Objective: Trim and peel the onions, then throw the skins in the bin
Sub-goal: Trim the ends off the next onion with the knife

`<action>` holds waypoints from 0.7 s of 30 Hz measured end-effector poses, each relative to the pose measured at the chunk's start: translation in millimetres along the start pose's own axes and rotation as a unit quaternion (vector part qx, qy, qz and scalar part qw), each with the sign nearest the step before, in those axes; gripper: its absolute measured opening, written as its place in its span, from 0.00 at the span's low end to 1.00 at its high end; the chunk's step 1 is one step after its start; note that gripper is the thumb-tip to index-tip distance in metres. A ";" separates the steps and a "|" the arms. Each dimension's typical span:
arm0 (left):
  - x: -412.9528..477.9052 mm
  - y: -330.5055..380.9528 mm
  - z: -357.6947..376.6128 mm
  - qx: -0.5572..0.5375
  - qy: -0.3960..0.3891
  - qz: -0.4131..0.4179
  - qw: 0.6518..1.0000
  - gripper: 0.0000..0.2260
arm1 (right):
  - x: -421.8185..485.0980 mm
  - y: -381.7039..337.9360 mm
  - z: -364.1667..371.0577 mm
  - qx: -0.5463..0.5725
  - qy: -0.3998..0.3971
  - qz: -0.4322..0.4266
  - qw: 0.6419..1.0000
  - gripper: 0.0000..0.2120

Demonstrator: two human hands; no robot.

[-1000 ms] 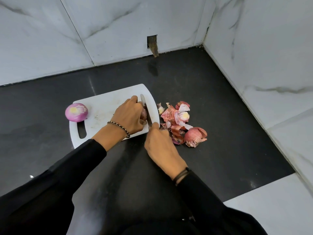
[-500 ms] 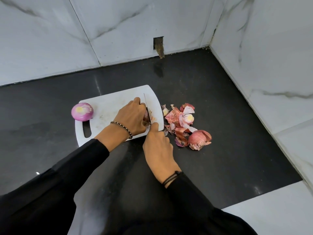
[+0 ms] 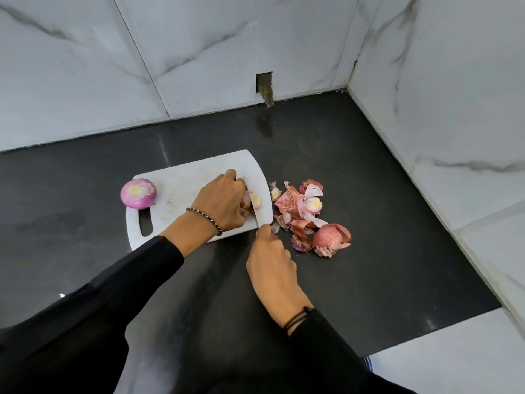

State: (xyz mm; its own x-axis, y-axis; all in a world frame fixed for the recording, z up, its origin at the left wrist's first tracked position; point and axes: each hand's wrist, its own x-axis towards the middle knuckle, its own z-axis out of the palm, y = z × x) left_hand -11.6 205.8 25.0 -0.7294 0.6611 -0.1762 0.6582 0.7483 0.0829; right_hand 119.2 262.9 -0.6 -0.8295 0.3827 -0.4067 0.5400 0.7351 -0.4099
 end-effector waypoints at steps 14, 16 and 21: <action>-24.2 -16.5 23.8 -0.093 0.049 -0.043 0.994 0.24 | -14.3 24.1 -7.7 0.058 0.006 0.058 0.997 0.11; -26.3 -19.3 25.4 -0.107 0.053 -0.051 0.991 0.27 | -9.2 31.5 -8.6 0.091 0.033 0.052 0.994 0.11; -30.6 -26.0 29.7 -0.144 0.083 -0.067 0.984 0.30 | -14.6 36.1 -12.7 0.153 0.081 -0.009 0.985 0.13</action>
State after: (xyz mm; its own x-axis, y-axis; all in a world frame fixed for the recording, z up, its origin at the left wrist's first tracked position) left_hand -0.9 164.4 -0.9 -0.8417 0.5382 -0.0442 0.4916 0.7976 0.3495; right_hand 149.0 291.0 0.9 -0.8374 0.4741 -0.2720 0.5224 0.5481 -0.6532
